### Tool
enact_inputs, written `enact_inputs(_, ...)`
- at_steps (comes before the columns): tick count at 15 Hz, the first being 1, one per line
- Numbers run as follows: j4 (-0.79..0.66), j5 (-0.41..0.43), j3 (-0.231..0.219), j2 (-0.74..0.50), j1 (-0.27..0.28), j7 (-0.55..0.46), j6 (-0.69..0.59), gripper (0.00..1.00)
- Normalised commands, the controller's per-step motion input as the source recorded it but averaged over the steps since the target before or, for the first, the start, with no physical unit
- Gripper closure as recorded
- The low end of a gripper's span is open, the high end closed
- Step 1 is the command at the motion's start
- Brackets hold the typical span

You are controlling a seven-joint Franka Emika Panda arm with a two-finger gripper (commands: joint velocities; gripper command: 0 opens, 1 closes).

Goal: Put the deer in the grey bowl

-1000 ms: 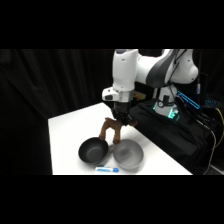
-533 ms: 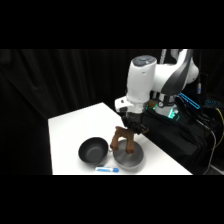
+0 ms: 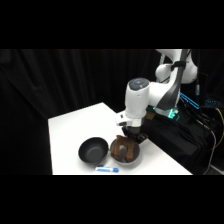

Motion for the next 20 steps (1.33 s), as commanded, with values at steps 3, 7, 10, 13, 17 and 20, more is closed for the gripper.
enact_inputs(3, 0.15, -0.136, -0.102, 0.15, 0.075, 0.05, 0.04, 0.30)
enact_inputs(7, 0.14, -0.180, -0.113, 0.00, 0.107, 0.08, -0.11, 0.00)
enact_inputs(10, 0.13, -0.123, -0.078, -0.16, 0.073, 0.04, -0.27, 0.00)
enact_inputs(13, 0.14, -0.091, -0.048, -0.29, 0.053, 0.01, -0.42, 0.00)
enact_inputs(17, 0.19, 0.005, -0.017, -0.35, -0.017, -0.06, -0.52, 0.00)
enact_inputs(20, 0.25, 0.066, -0.041, -0.25, -0.096, -0.13, -0.43, 0.00)
